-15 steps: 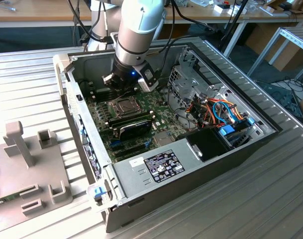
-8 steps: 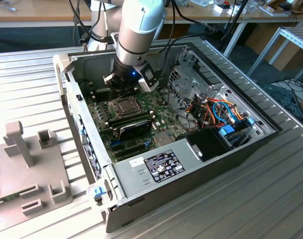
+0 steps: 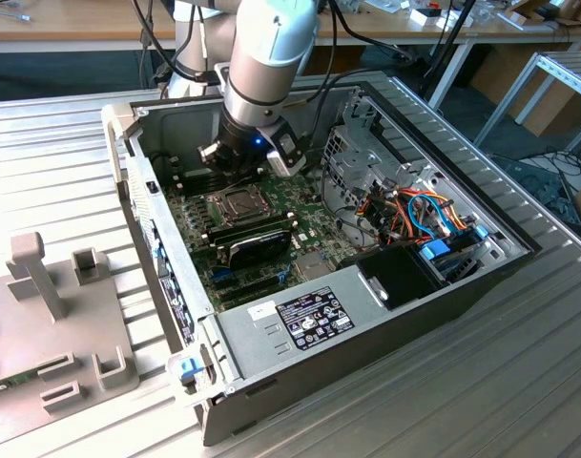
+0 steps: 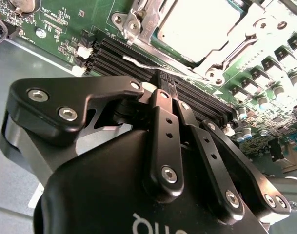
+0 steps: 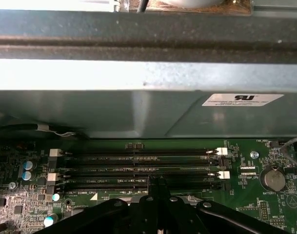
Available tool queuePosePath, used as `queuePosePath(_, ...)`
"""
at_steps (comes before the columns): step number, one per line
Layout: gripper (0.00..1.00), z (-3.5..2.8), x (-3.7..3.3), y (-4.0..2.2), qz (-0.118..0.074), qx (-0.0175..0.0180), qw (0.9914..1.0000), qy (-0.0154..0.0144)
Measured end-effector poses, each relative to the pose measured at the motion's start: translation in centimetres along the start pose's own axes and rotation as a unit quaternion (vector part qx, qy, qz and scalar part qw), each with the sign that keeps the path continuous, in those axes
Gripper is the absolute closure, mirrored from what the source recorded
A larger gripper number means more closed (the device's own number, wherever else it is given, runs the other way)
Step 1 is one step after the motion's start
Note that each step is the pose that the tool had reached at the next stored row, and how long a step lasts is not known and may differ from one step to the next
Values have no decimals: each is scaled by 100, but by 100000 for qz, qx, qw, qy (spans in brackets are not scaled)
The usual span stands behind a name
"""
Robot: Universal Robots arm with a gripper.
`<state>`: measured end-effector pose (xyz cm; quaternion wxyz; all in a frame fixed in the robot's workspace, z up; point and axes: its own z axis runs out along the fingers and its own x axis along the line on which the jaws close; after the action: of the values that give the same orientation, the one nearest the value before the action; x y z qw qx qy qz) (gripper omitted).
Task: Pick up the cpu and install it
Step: 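Install the first cpu locking lever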
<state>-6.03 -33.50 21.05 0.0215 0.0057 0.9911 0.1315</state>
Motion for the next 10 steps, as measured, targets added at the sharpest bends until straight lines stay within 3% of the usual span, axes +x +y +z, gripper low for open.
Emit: queuePosePath(10, 89, 43, -15, -22, 51, 5, 100000, -14)
